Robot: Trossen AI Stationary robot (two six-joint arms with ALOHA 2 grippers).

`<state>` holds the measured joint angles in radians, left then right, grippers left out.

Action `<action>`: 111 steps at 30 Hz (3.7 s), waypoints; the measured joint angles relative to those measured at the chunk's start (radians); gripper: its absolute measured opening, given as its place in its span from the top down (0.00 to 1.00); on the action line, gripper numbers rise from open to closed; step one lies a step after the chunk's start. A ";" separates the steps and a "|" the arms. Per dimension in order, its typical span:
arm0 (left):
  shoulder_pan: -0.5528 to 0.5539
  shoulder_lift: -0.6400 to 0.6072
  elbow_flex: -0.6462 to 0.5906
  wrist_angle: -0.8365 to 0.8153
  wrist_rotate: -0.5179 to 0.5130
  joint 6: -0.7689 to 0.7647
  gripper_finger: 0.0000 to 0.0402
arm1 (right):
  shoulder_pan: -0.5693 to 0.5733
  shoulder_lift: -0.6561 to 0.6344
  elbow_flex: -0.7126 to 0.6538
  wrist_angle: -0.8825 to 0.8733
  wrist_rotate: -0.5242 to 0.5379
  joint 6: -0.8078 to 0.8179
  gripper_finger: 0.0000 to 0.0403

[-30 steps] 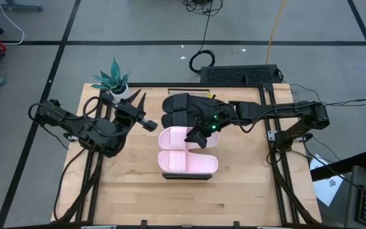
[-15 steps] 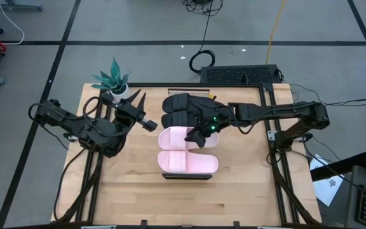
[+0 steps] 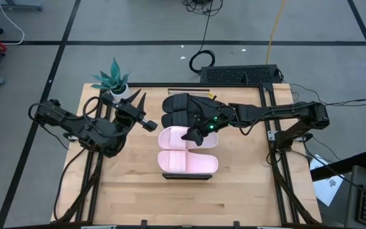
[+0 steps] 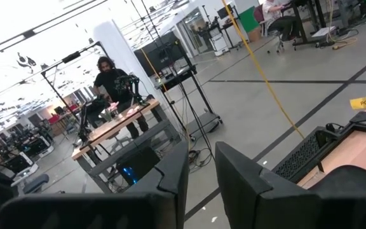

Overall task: Pick and place slides into the shelf
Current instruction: Adjust the white slides on the shelf

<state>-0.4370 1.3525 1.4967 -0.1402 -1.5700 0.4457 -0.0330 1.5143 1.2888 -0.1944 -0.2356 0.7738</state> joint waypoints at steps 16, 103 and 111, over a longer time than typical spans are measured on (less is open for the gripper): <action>0.000 0.000 0.000 0.000 0.000 0.000 0.80 | 0.000 0.000 0.000 -0.004 0.049 0.000 0.64; 0.038 0.000 0.000 0.018 0.000 0.040 0.80 | -0.169 -0.024 -0.002 0.109 -0.504 0.524 1.00; 0.038 0.000 0.000 0.019 0.000 0.008 0.80 | -0.173 -0.040 -0.002 0.103 -0.554 0.568 1.00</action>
<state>-0.3988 1.3525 1.4968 -0.1214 -1.5697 0.4535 -0.2058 1.4746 1.2873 -0.0909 -0.7894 1.3420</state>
